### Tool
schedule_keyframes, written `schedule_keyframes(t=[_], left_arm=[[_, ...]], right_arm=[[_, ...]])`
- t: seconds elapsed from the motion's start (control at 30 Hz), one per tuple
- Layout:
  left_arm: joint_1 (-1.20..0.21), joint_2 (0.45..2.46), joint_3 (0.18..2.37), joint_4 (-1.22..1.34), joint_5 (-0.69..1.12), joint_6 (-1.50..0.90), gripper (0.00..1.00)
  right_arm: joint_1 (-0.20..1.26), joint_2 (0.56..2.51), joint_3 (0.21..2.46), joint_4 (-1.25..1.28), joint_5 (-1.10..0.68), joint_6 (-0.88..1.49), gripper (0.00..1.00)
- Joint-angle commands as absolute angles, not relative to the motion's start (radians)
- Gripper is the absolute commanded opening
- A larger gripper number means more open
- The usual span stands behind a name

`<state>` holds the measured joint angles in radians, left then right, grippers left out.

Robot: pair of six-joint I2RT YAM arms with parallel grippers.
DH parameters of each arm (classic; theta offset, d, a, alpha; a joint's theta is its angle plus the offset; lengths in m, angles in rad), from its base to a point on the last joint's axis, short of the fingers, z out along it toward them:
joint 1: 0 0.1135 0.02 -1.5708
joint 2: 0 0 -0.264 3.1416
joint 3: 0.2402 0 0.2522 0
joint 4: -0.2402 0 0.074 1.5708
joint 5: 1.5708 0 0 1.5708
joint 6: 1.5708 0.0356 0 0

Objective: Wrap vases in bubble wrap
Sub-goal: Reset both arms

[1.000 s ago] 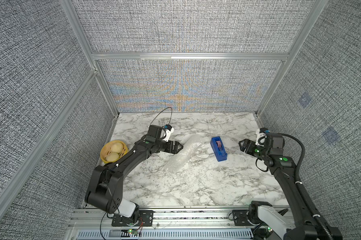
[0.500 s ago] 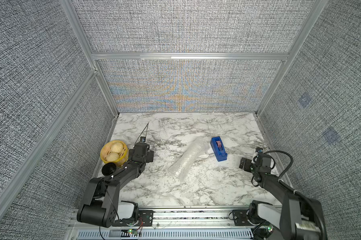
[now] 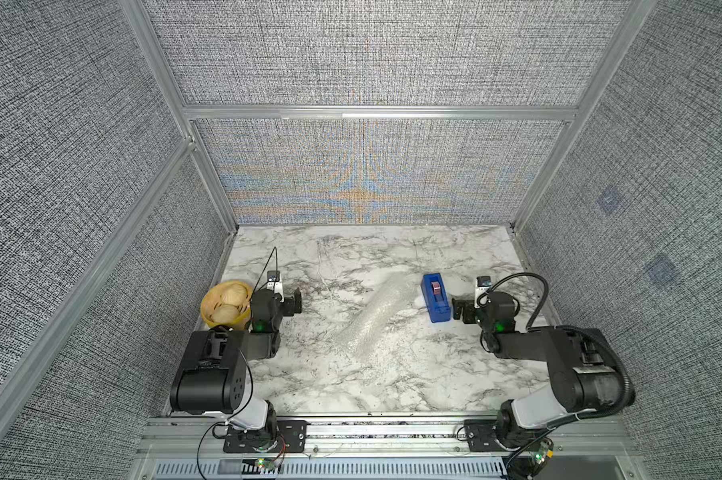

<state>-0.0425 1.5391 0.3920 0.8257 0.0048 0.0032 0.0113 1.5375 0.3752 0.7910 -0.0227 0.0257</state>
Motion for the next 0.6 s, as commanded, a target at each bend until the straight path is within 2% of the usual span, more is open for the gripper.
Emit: schedule_keyframes(t=[0.0,0.07,0.17,0.3,0.57], left_arm=[[-0.043,1.533,0.389,0.883,0.044,0.023,1.0],[-0.042,1.538,0.392,0.886,0.039,0.016,1.0],[-0.043,1.543,0.387,0.906,0.039,0.017,1.0],[-0.042,1.544,0.389,0.902,0.039,0.015,1.0],[-0.042,1.547,0.393,0.9,0.026,0.009,1.0]], right_arm=[[0.016,1.5,0.402,0.774,0.058,0.021,0.99],[0.022,1.548,0.358,0.941,0.065,0.012,0.99],[0.026,1.511,0.405,0.788,0.069,0.007,0.99],[0.04,1.541,0.38,0.888,0.078,-0.008,0.99],[0.041,1.525,0.397,0.828,0.08,-0.006,0.99]])
